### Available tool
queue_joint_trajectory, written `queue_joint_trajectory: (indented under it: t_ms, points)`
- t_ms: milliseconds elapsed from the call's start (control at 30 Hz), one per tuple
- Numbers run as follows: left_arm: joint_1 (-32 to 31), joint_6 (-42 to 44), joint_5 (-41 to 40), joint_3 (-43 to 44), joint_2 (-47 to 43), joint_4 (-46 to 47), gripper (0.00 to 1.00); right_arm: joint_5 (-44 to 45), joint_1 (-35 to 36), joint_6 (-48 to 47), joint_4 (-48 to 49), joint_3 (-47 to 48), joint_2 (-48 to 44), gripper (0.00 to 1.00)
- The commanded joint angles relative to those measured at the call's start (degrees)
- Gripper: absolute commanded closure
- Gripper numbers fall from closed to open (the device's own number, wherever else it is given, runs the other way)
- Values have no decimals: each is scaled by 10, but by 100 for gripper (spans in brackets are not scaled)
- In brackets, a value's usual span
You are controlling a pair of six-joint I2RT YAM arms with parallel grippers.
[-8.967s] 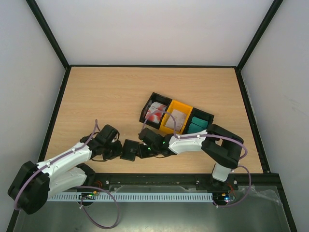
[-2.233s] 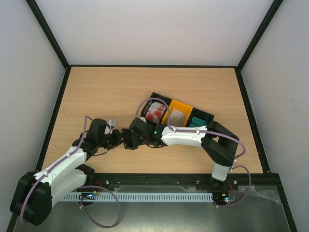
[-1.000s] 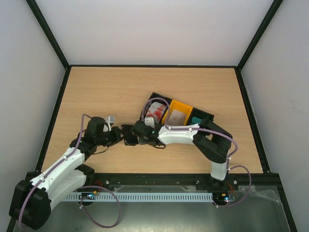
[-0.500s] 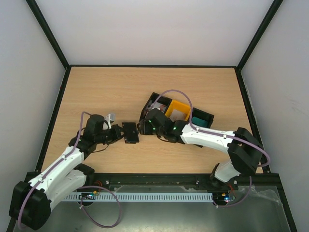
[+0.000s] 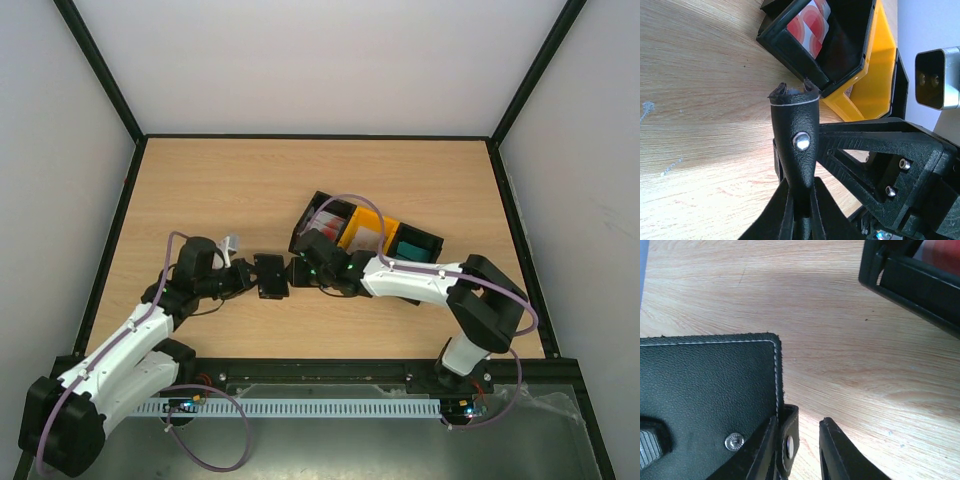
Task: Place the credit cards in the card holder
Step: Open the card holder at the center of the board.
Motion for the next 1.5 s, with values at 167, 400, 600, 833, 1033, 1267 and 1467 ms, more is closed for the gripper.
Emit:
queue_joint_trajectory:
  t_ms: [167, 400, 600, 833, 1033, 1267, 1467]
  points:
    - [3, -3, 18, 18, -17, 6, 97, -47, -6, 12, 70, -18, 15, 80]
    - [3, -6, 8, 13, -20, 1, 87, -21, -7, 9, 54, -27, 3, 98]
    - [3, 0, -77, 16, -10, -67, 28, 0, -7, 5, -16, -12, -26, 98]
    - [3, -9, -81, 2, -2, -48, 0, -41, -6, 6, -38, -6, -46, 98]
    - [2, -5, -28, -14, -5, -10, 0, -104, -6, 25, 34, -14, -67, 98]
    - [3, -1, -43, -12, 1, -27, 0, -112, -6, 25, 53, -5, -52, 98]
    - [2, 6, -69, -14, 17, -47, 6, -41, -6, 14, -3, -11, -40, 98]
